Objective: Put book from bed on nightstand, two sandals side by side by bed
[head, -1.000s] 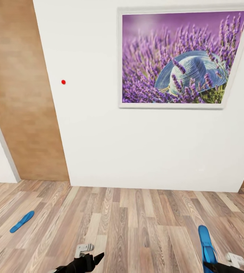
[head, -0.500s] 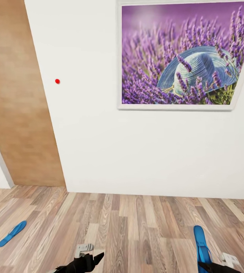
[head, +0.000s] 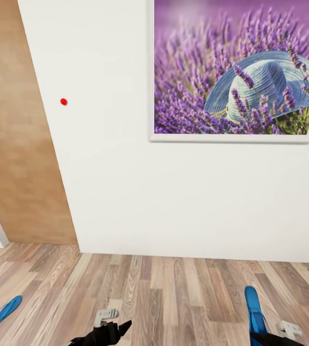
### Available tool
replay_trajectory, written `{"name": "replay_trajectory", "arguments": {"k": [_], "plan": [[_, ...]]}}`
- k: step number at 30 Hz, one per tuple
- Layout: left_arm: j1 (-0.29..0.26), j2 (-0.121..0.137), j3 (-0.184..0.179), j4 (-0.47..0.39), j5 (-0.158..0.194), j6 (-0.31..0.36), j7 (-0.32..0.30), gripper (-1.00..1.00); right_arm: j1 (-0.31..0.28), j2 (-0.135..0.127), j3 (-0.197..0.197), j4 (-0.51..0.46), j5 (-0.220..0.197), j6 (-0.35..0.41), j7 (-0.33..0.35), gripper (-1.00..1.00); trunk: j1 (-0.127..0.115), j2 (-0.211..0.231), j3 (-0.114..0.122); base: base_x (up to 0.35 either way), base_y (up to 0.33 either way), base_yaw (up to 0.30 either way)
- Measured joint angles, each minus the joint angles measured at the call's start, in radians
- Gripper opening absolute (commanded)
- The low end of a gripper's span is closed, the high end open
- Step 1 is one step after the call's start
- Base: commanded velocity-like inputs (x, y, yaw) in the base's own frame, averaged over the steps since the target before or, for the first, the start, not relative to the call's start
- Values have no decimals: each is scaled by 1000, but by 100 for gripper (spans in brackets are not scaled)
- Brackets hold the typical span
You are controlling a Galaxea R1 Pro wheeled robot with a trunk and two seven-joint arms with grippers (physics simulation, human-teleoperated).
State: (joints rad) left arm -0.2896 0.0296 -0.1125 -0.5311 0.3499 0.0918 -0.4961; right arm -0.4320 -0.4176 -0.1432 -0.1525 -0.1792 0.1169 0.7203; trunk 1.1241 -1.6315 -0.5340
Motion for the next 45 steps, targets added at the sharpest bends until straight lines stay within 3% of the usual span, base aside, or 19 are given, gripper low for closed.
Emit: {"name": "replay_trajectory", "arguments": {"k": [3, 7, 10, 13, 18, 30, 45], "plan": [[0, 0, 0, 39, -10, -1, 26, 100, 0, 9, 0, 8, 2, -9, -10, -100, 0, 0, 0, 332, 0, 0], [0, 0, 2, 145, -86, -57, 65, 100, 0, 102, 9, 60, -5, -100, -125, -100, 0, 0, 0, 332, 0, 0], [1, 0, 3, 205, -117, -103, 69, 100, 0, 123, 4, 67, -5, -117, -184, -100, 0, 0, 0, 332, 0, 0], [1, 0, 4, 246, -145, -123, 71, 100, 0, 129, 2, 69, -5, -122, -203, -100, 0, 0, 0, 332, 0, 0], [0, 0, 8, 263, -164, -134, 72, 100, 0, 132, 2, 69, -8, -124, -211, -100, 0, 0, 0, 332, 0, 0], [1, -1, 5, 266, -167, -156, 72, 100, 0, 132, 2, 67, -8, -125, -212, -100, 0, 0, 0, 312, 0, 61], [1, -1, 5, 266, -166, -158, 72, 100, 0, 133, 2, 67, -6, -126, -213, -100, 1, 0, 0, 26, 0, 265]]}}
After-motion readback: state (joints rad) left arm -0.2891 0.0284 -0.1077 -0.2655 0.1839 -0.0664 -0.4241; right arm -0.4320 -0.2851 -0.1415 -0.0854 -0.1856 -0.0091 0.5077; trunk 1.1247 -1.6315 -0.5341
